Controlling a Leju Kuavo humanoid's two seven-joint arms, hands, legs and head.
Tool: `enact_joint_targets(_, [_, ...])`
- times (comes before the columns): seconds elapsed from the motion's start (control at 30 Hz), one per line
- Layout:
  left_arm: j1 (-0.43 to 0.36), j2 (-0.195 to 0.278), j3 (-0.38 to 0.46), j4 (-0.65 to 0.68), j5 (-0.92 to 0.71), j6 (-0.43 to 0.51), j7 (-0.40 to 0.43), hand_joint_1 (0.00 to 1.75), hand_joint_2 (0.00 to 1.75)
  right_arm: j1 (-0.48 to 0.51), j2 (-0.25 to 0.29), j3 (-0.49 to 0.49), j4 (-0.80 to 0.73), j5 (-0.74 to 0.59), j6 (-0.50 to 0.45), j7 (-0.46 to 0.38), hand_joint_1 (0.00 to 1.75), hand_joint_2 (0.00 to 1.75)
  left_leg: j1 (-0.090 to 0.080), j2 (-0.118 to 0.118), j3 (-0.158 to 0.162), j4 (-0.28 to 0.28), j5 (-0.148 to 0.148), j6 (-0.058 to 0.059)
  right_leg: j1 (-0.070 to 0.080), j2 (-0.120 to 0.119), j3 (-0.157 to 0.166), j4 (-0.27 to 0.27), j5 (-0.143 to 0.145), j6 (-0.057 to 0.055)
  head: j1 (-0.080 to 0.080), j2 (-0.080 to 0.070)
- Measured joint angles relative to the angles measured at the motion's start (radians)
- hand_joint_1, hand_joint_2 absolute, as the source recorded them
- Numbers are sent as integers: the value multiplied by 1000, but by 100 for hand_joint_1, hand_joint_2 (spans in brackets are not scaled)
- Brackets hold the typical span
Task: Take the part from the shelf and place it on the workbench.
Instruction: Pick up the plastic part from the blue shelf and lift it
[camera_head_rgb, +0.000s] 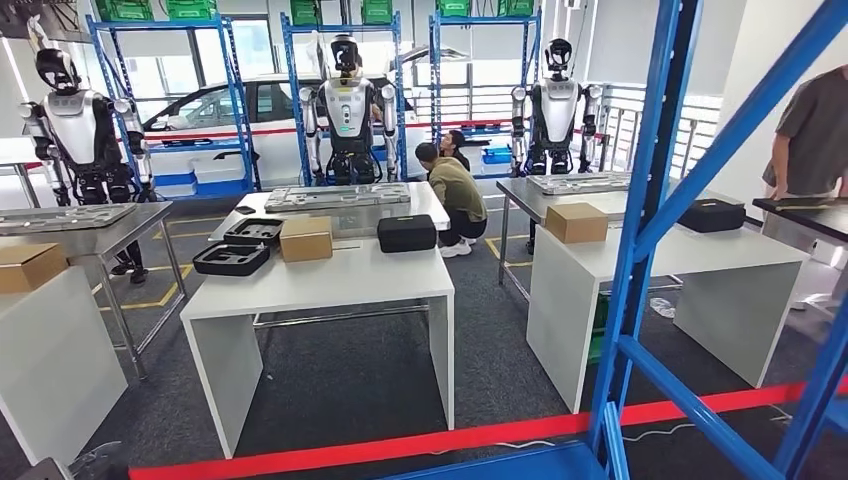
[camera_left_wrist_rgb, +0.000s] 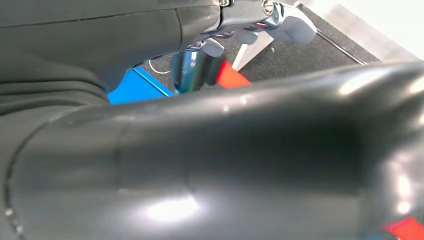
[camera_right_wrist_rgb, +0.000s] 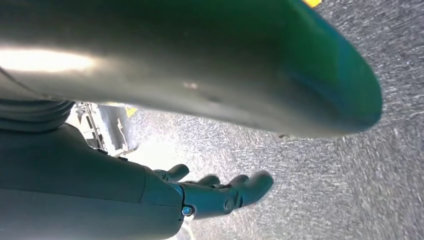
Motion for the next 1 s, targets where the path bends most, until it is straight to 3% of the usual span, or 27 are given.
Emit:
enact_joint_targets(0.07, [1, 2, -1, 0, 2, 1, -2, 0, 0, 0, 0, 0, 0, 1, 0, 0, 0, 0, 1, 0, -20, 41, -38, -8, 0, -1, -10, -4, 13, -18, -2, 0])
enact_joint_targets(0.17, [4, 2, -1, 0, 4, 2, -6, 0, 0, -1, 0, 0, 0, 1, 0, 0, 0, 0, 0, 1, -81, 225, -154, -10, 7, -1, -30, -6, 32, -32, -5, 0])
enact_joint_targets(0.2, [6, 1, -2, 0, 4, 2, -6, 0, 0, -1, 0, 0, 0, 1, 0, 0, 0, 0, 0, 1, -90, 269, -174, -7, 11, -1, -38, -6, 38, -34, -6, 0])
enact_joint_targets(0.23, [8, 0, -2, 0, 4, 2, -6, 0, 0, -1, 0, 0, 0, 1, -1, 0, 0, 0, -2, 1, -81, 277, -178, -2, 15, -1, -46, -6, 45, -36, -6, 0])
enact_joint_targets(0.27, [9, 0, -3, 0, 5, 2, -5, 0, 0, -1, 0, 0, 0, 1, -2, 0, 0, 0, -5, 0, -52, 244, -165, 6, 19, 0, -53, -6, 51, -37, -6, 0])
enact_joint_targets(0.37, [3, -1, -7, -6, 9, 1, -2, 0, 0, -2, 4, 0, 0, 0, -3, 0, 0, 0, -22, 0, 75, 44, -111, 35, 25, 0, -66, -7, 70, -32, -6, 0])
enact_joint_targets(0.4, [1, -1, -8, -9, 11, 1, -2, 0, 0, -2, 5, 0, 0, 0, -3, 0, 0, 0, -28, 1, 96, 6, -103, 41, 24, 0, -69, -9, 76, -27, -5, 0])
enact_joint_targets(0.47, [-2, -1, -10, -11, 13, 0, 1, 0, 0, -2, 6, -1, 0, 0, -3, 0, 0, 0, -37, 4, 97, -11, -90, 45, 20, -1, -71, -15, 90, -13, -5, 0])
enact_joint_targets(0.53, [-4, -3, -10, -12, 14, -3, 3, 0, 0, -1, 5, -1, 0, 0, -4, 0, 0, 0, -32, 6, 92, -25, -70, 53, 20, -1, -78, -13, 89, -3, -5, 0])
enact_joint_targets(0.6, [-6, -6, -11, -13, 15, -3, 1, 0, 0, -1, 5, -1, 0, 1, -4, 4, 0, 0, -25, 8, 80, -39, -47, 63, 21, -1, -105, 47, 28, 5, -3, 0])
enact_joint_targets(0.67, [-5, -7, -12, -14, 18, 0, -3, 0, 87, -3, 3, -1, 0, 1, -4, 10, 0, 0, -25, 10, 60, -40, -31, 68, 20, -3, -142, 168, -56, 12, 0, 0])
enact_joint_targets(0.7, [-2, -7, -13, -14, 21, 2, -4, 0, 131, -3, 2, -1, 0, 2, -4, 10, 0, 0, -25, 11, 50, -38, -25, 67, 19, -4, -152, 218, -75, 15, 0, 0])
enact_joint_targets(0.73, [2, -7, -14, -14, 23, 4, -5, 0, 175, -2, 1, -1, 0, 2, -4, 10, 0, 0, -24, 12, 40, -35, -19, 65, 18, -5, -150, 242, -76, 18, 0, 0])
enact_joint_targets(0.77, [4, -7, -15, -14, 24, 7, -5, 0, 175, -3, 1, -1, 0, 3, -4, 10, 0, 0, -22, 13, 30, -31, -14, 62, 17, -6, -127, 227, -60, 21, 0, 0])
enact_joint_targets(0.83, [7, -7, -18, -15, 25, 13, -3, 0, 175, -4, 0, -1, 0, 6, -4, 10, 0, 0, -19, 13, 10, -16, -8, 54, 13, -9, -37, 104, -29, 25, 1, 0])
enact_joint_targets(0.9, [7, -5, -20, -17, 24, 16, 1, 0, 175, -5, 0, -1, 0, 7, -4, 10, 0, 0, -19, 14, -4, -3, -4, 44, 16, -9, 25, 7, -22, 15, 1, 0])
enact_joint_targets(0.93, [7, -4, -22, -18, 21, 17, 3, 0, 175, -5, 0, -1, 0, 8, -4, 10, 0, 0, -20, 14, -8, 0, -2, 39, 17, -8, 32, -10, -27, 7, 1, 0])
enact_joint_targets(1.0, [7, -2, -25, -19, 14, 18, 6, 0, 175, -5, 0, -1, 0, 9, -4, 10, 0, 0, -23, 13, -10, 1, 0, 48, 16, -6, 27, -12, -22, -4, -1, 0])
